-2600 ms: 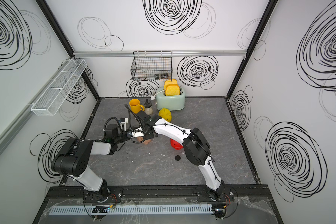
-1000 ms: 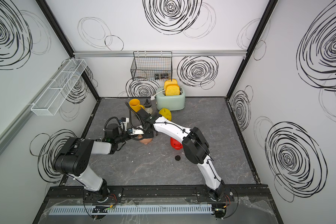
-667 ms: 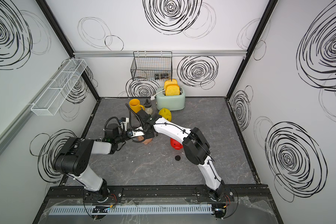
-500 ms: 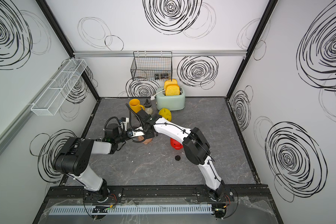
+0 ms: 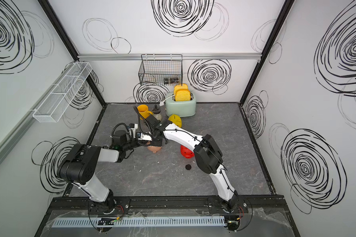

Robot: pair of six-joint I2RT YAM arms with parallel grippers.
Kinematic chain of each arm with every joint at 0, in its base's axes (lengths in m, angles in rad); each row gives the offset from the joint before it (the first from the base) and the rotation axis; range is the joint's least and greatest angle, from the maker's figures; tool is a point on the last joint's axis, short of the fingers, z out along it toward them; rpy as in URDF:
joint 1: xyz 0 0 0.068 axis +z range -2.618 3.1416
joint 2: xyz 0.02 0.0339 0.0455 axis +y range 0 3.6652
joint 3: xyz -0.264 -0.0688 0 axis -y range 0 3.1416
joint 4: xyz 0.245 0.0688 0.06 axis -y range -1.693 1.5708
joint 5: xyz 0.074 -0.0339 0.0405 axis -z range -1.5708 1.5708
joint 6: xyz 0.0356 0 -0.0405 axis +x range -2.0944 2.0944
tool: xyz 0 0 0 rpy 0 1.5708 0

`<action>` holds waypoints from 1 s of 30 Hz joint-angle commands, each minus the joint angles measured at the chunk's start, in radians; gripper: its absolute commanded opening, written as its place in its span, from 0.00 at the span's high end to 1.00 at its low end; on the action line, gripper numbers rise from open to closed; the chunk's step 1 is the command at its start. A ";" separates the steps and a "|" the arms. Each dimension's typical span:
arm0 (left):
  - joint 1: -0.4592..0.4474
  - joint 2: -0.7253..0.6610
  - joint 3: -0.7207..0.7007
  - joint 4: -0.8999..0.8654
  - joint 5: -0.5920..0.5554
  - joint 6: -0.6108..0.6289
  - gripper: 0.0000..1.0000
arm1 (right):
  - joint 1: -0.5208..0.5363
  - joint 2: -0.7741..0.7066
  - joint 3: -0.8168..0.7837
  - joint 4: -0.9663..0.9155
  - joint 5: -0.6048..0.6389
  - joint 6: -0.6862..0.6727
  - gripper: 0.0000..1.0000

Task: Close piggy banks
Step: Screw the knob on the piggy bank.

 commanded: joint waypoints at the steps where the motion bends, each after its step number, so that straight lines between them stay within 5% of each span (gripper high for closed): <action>1: -0.016 0.028 0.011 -0.020 0.019 -0.025 0.30 | -0.008 0.029 0.015 -0.060 -0.012 0.121 1.00; 16: -0.021 0.028 0.012 -0.021 0.019 -0.025 0.30 | -0.004 0.041 0.033 -0.086 0.052 0.355 1.00; 30: -0.022 0.024 0.011 -0.022 0.021 -0.024 0.30 | -0.009 0.070 0.050 -0.091 0.053 0.339 1.00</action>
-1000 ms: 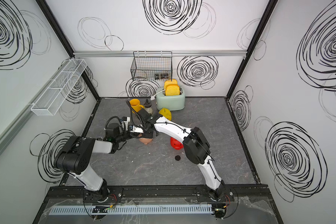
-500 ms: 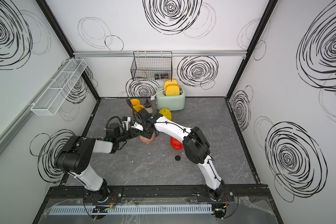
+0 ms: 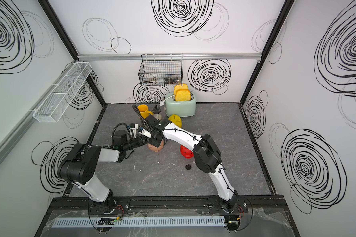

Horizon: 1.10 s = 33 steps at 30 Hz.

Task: Close piggy banks
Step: Screw the knob on the piggy bank.

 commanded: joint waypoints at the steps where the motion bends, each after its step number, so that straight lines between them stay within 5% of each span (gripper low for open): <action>1: -0.015 0.021 0.008 -0.023 0.018 -0.020 0.30 | -0.005 0.047 0.013 -0.049 0.012 0.003 1.00; 13: -0.018 0.022 0.010 -0.026 0.018 -0.019 0.31 | -0.012 0.038 0.007 -0.014 0.054 0.073 1.00; 33: -0.018 0.015 0.008 -0.029 0.019 -0.018 0.31 | -0.014 0.061 0.060 -0.004 0.074 0.448 1.00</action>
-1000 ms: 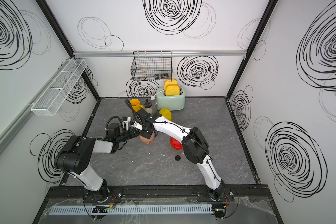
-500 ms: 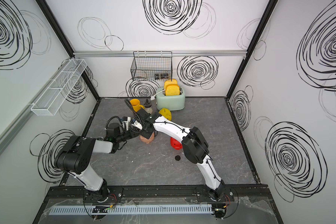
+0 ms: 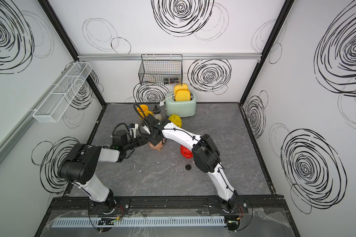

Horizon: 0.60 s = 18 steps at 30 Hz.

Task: Close piggy banks
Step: Screw the knob on the piggy bank.

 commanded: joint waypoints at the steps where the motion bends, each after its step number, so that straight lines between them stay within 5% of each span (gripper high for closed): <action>1: -0.016 0.015 0.006 -0.022 0.032 -0.010 0.31 | -0.013 0.040 0.026 0.008 0.024 0.096 1.00; 18: -0.016 0.010 0.006 -0.024 0.033 -0.010 0.31 | -0.012 0.033 0.055 0.006 0.002 0.405 1.00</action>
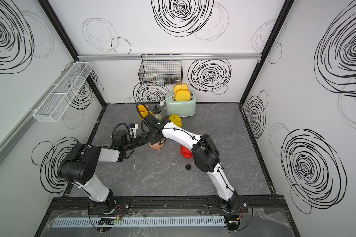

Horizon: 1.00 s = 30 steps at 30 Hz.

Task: Close piggy banks
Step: Screw the knob on the piggy bank.

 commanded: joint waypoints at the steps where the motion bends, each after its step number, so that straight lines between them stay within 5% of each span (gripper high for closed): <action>1: -0.016 0.010 0.006 -0.023 0.035 -0.010 0.31 | -0.010 0.025 0.033 0.021 0.000 0.109 1.00; 30: -0.015 -0.006 -0.001 -0.026 0.032 -0.011 0.27 | -0.025 0.014 0.027 0.046 -0.081 0.181 1.00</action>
